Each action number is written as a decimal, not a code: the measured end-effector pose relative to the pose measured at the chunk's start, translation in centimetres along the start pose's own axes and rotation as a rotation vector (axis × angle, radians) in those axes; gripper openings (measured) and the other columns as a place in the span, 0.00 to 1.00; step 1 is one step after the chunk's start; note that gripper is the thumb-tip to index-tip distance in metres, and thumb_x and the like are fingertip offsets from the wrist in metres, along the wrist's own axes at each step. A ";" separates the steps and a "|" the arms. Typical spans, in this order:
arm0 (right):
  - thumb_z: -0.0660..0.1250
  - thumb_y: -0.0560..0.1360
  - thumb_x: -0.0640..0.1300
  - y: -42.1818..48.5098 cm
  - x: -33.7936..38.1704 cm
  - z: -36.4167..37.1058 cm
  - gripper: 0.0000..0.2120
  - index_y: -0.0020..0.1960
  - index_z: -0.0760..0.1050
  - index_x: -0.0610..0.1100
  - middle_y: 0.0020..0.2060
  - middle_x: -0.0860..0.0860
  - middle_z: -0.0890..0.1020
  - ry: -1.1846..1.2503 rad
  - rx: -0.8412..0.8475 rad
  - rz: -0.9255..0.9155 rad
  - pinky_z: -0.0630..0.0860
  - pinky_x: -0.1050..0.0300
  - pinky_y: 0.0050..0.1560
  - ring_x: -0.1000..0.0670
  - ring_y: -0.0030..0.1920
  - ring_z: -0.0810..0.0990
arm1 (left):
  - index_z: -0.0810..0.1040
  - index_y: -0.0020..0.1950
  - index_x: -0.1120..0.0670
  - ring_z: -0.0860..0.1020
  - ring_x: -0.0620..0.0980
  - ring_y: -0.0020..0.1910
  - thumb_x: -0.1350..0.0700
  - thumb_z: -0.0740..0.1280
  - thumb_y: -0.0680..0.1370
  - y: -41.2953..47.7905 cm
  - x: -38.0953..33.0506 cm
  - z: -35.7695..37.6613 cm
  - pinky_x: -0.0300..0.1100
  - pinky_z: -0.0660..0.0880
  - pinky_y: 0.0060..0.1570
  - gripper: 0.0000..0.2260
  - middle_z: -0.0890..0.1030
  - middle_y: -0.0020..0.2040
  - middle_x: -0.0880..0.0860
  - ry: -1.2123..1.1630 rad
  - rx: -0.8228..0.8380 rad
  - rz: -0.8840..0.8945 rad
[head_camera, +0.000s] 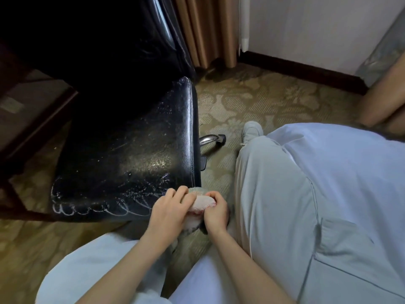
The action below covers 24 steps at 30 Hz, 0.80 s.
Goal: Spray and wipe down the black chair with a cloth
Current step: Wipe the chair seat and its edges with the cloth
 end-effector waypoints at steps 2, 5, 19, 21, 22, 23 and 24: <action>0.58 0.68 0.29 0.7 0.3 0.1 0.18 0.38 0.73 0.52 0.35 0.55 0.79 0.010 -0.005 -0.009 0.69 0.63 0.34 0.52 0.39 0.75 | 0.78 0.50 0.53 0.73 0.53 0.38 0.58 0.66 0.69 0.9 0.3 0.0 0.44 0.67 0.28 0.11 0.77 0.48 0.52 0.018 -0.009 0.006; 0.55 0.63 0.25 2.2 1.5 0.2 0.22 0.38 0.74 0.51 0.35 0.56 0.79 0.088 0.003 -0.078 0.70 0.66 0.36 0.54 0.39 0.75 | 0.79 0.52 0.53 0.73 0.53 0.39 0.57 0.62 0.69 2.9 0.8 -0.5 0.45 0.70 0.28 0.13 0.77 0.47 0.52 0.009 -0.030 -0.009; 0.56 0.64 0.26 13.9 12.4 3.0 0.23 0.49 0.81 0.45 0.45 0.52 0.83 0.015 0.081 -0.321 0.75 0.57 0.52 0.52 0.49 0.78 | 0.78 0.59 0.54 0.73 0.58 0.41 0.62 0.70 0.71 15.4 7.8 -1.6 0.43 0.64 0.30 0.16 0.77 0.51 0.55 0.048 -0.098 -0.175; 0.56 0.65 0.26 13.9 12.0 2.8 0.23 0.49 0.81 0.45 0.45 0.51 0.82 -0.008 0.091 -0.307 0.75 0.55 0.51 0.51 0.49 0.78 | 0.78 0.59 0.54 0.73 0.58 0.41 0.62 0.70 0.71 15.4 7.5 -1.7 0.43 0.64 0.30 0.16 0.77 0.51 0.55 0.043 -0.088 -0.168; 0.56 0.66 0.27 13.6 11.4 2.6 0.22 0.49 0.80 0.46 0.44 0.51 0.82 -0.024 0.099 -0.292 0.75 0.55 0.49 0.50 0.48 0.78 | 0.79 0.58 0.54 0.73 0.58 0.40 0.62 0.70 0.71 15.1 7.1 -1.7 0.43 0.64 0.29 0.16 0.77 0.50 0.55 0.045 -0.084 -0.154; 0.57 0.66 0.27 13.1 10.7 2.4 0.21 0.49 0.80 0.47 0.44 0.50 0.82 -0.042 0.102 -0.273 0.74 0.56 0.46 0.49 0.47 0.78 | 0.79 0.57 0.54 0.73 0.58 0.40 0.62 0.70 0.70 14.6 6.7 -1.8 0.43 0.65 0.29 0.16 0.77 0.50 0.55 0.048 -0.082 -0.135; 0.57 0.67 0.28 12.5 9.8 2.2 0.20 0.48 0.79 0.47 0.43 0.50 0.82 -0.055 0.100 -0.255 0.73 0.56 0.44 0.49 0.46 0.78 | 0.79 0.56 0.54 0.74 0.57 0.40 0.62 0.70 0.70 13.9 6.2 -1.8 0.43 0.66 0.29 0.15 0.77 0.50 0.55 0.050 -0.077 -0.110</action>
Point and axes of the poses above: each hand's wrist, its own y-axis towards the middle knuckle, its own z-axis out of the palm, x = y × z, the point moved 1 cm from there along y, towards the middle knuckle
